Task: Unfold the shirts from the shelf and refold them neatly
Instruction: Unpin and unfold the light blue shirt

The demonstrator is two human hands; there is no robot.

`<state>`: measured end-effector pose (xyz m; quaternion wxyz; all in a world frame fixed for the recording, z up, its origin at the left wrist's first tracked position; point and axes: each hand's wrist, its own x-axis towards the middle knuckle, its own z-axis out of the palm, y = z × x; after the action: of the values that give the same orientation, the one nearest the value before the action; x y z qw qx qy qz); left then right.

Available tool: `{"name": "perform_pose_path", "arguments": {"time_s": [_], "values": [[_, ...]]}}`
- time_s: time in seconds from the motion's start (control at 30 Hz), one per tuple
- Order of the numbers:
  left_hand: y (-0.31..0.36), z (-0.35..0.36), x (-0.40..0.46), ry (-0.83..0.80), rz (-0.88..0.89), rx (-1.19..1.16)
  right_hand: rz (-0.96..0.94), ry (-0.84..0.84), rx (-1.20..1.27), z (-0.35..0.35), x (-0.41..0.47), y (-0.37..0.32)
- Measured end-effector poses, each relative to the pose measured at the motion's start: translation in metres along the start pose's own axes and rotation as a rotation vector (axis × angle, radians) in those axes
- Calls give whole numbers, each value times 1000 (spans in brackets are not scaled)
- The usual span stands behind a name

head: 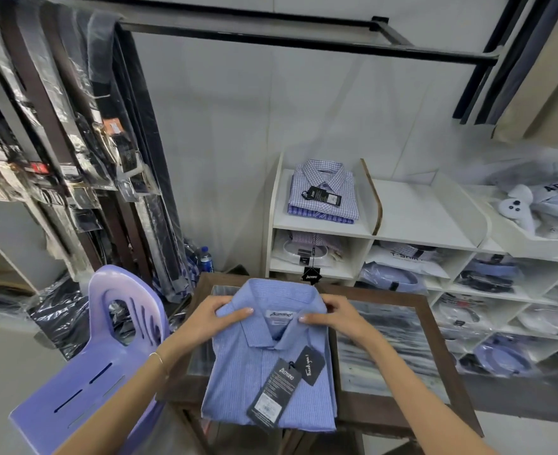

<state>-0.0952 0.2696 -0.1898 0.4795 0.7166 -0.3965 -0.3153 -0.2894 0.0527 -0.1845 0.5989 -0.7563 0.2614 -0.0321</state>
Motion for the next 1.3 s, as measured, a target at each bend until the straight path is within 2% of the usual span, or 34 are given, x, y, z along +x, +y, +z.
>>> {"name": "perform_pose_path", "arguments": {"time_s": [0.07, 0.13, 0.2, 0.33, 0.47, 0.63, 0.83, 0.9, 0.97, 1.07, 1.13, 1.23, 1.3], "values": [[-8, -4, -4, 61, -12, -8, 13, -92, -98, 3, 0, -11], [-3, -6, -11, 107, 27, -42, 4, -217, -296, 8, 1, -14], [10, -6, -17, 150, 29, -175, 20, -302, -462, 10, 2, -11], [25, -16, -24, 125, -62, -399, -5, -353, -519, 5, -3, -22], [36, -33, -24, 150, -31, -213, -96, -321, -541, -13, -3, -47], [34, -72, -24, 90, 91, 302, -262, -158, -417, -30, -14, -88], [77, -122, -24, 84, 305, 621, -421, -56, -100, -35, -31, -148], [98, -140, -26, 145, 318, 616, -454, -65, -66, -39, -33, -168], [122, -158, -27, 179, 372, 570, -539, -6, -181, -42, -32, -190], [156, -182, -26, 192, 447, 571, -703, 206, -419, -47, -30, -229], [184, -195, -29, 289, 469, 536, -823, 332, -497, -51, -33, -257], [230, -208, -33, 392, 554, 410, -969, 458, -438, -62, -39, -299], [262, -210, -38, 381, 608, 220, -1035, 487, -298, -70, -43, -329]]}}
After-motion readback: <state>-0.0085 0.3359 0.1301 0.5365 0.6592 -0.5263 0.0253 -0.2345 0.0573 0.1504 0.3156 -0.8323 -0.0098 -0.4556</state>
